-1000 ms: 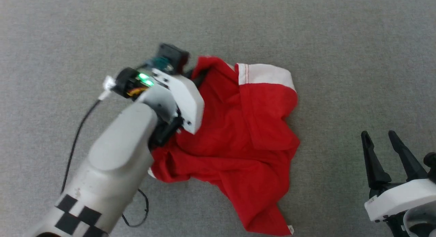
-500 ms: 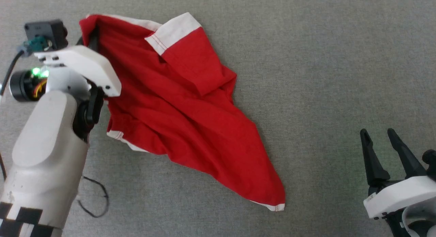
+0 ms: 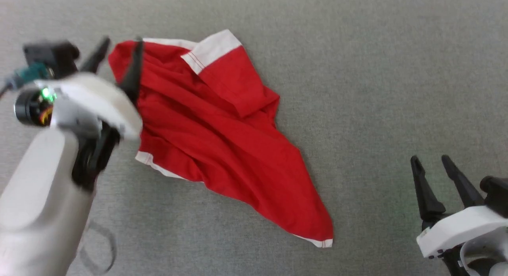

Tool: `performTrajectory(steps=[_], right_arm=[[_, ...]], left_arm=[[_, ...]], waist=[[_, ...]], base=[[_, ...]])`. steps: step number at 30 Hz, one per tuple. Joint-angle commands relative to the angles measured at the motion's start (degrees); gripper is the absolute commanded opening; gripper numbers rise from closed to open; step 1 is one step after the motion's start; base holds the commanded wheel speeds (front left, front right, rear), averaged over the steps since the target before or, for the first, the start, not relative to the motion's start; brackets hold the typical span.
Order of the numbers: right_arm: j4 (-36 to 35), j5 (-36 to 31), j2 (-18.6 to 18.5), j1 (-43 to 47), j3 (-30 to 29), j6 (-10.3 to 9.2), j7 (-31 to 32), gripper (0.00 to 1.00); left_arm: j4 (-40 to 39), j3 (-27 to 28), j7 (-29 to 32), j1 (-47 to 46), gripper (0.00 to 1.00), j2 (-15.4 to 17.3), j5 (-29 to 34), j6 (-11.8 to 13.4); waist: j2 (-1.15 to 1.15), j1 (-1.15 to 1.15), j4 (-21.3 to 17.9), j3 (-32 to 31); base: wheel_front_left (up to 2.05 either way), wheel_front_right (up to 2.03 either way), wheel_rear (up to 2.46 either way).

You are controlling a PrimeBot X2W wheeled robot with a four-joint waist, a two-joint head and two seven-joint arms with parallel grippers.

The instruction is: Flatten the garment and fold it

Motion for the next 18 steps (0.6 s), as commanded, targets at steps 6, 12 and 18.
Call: performTrajectory(steps=[6, 12, 18], right_arm=[[-0.2, 0.7, 0.2, 1.8, 0.1, -0.05, 0.6, 1.0], [-1.6, 0.2, 0.2, 1.7, -0.4, -0.05, 1.7, 1.0], [-3.0, -0.4, 0.2, 0.9, -0.3, -0.05, 3.0, 1.0]], left_arm=[[-13.5, -1.4, 4.4, 14.5, 1.0, 6.7, 0.2, 1.1], [-17.1, -3.3, 2.1, 22.2, 1.0, 6.0, 0.2, 1.5], [-13.1, -5.8, 5.0, 21.3, 1.0, 4.8, 0.4, 1.9]], waist=[[-0.01, 0.0, 2.2, -2.7], [-0.01, 0.0, 3.2, -1.2], [-0.01, 0.0, 3.1, 0.2]], base=[[0.0, 0.0, 0.0], [0.0, 0.0, 0.0], [0.0, 0.0, 0.0]])
